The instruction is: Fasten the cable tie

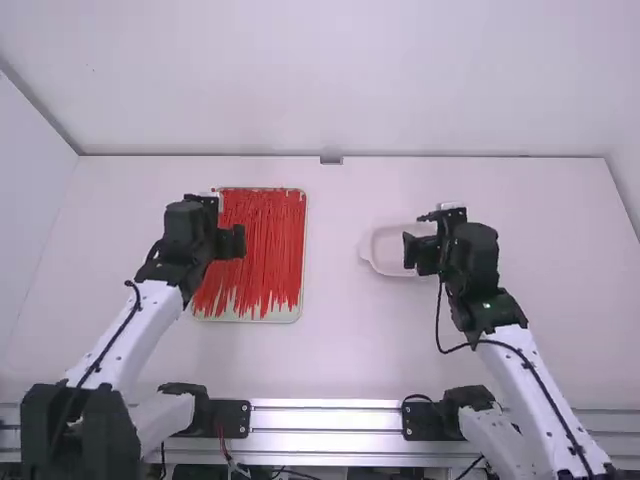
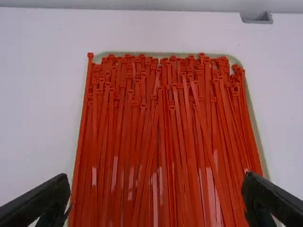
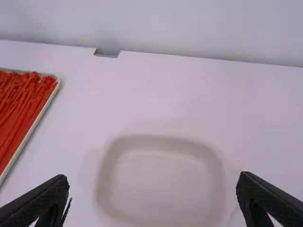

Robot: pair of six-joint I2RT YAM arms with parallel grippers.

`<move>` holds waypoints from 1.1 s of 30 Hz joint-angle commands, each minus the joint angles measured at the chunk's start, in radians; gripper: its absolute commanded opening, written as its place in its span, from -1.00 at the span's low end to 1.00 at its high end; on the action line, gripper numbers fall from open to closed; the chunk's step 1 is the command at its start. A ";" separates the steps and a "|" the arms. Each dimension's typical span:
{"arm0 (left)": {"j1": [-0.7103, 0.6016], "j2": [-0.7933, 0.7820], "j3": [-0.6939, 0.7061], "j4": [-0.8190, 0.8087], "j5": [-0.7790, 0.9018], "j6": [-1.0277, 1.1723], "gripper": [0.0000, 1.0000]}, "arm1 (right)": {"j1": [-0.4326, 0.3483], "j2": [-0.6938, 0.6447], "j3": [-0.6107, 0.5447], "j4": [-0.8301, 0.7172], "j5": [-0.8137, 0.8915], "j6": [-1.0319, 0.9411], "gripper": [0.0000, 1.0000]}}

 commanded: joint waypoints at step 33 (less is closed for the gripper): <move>-0.012 0.043 0.053 0.019 0.027 -0.069 0.98 | -0.041 0.198 0.061 0.293 -0.177 0.194 0.97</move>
